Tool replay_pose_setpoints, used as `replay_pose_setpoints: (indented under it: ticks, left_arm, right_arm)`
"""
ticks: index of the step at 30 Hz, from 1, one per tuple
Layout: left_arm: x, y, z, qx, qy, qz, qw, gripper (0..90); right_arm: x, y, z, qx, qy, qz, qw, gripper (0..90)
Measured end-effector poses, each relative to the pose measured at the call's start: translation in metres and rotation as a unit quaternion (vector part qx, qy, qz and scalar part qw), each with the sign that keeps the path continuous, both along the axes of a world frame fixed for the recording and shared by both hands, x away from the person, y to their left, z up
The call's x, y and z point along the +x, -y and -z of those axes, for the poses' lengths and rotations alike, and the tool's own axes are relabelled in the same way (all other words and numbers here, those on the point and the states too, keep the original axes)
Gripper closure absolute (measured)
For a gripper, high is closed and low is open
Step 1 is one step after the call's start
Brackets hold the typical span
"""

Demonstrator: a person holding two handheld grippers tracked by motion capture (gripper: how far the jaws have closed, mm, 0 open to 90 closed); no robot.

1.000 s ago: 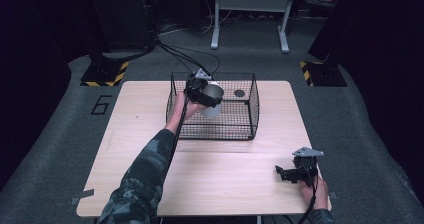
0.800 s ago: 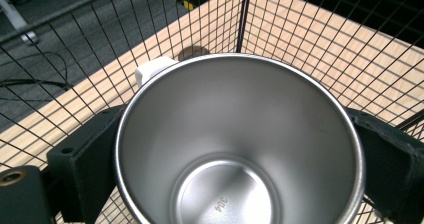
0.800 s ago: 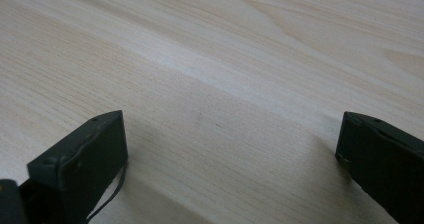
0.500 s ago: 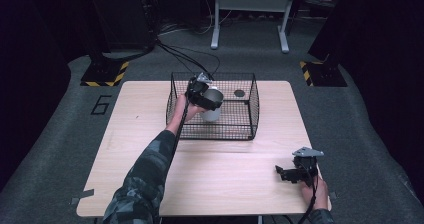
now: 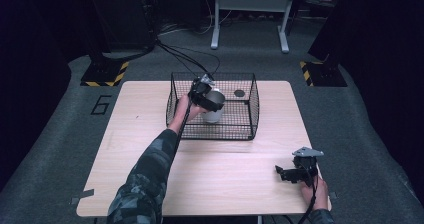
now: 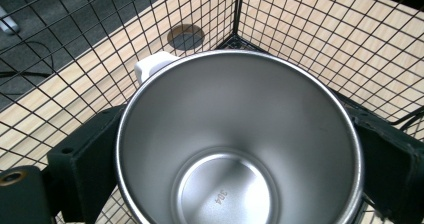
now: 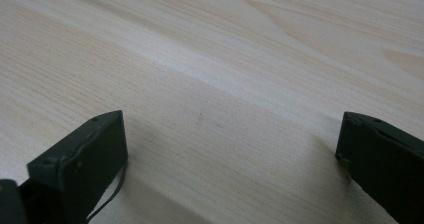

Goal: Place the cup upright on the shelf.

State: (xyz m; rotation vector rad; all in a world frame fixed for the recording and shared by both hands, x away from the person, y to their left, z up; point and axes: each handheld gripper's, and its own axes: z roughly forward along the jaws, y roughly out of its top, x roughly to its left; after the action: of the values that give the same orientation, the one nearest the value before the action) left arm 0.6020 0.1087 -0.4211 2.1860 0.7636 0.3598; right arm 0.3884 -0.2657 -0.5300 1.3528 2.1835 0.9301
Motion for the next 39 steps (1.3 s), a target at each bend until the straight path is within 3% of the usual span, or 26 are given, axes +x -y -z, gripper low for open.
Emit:
replay_pose_setpoints:
  ticks: [19,31,39]
  left_arm:
    - [0.0066,0.0088,0.0101,0.025,-0.023,0.008,0.9994,6.2]
    - [0.0055,0.0047,0.0088,0.036,-0.042,0.007,0.9984,5.9]
    - [0.0012,0.0033,0.0083,0.045,-0.037,0.012,0.9982,5.6]
  right_arm:
    - [0.0,0.0,0.0,0.0,0.0,0.0,1.0,0.0]
    - [-0.0001,0.0,0.0,0.0,0.0,0.0,1.0,0.0]
    - [-0.0001,0.0007,-0.0001,-0.003,-0.001,-0.005,1.0,0.0]
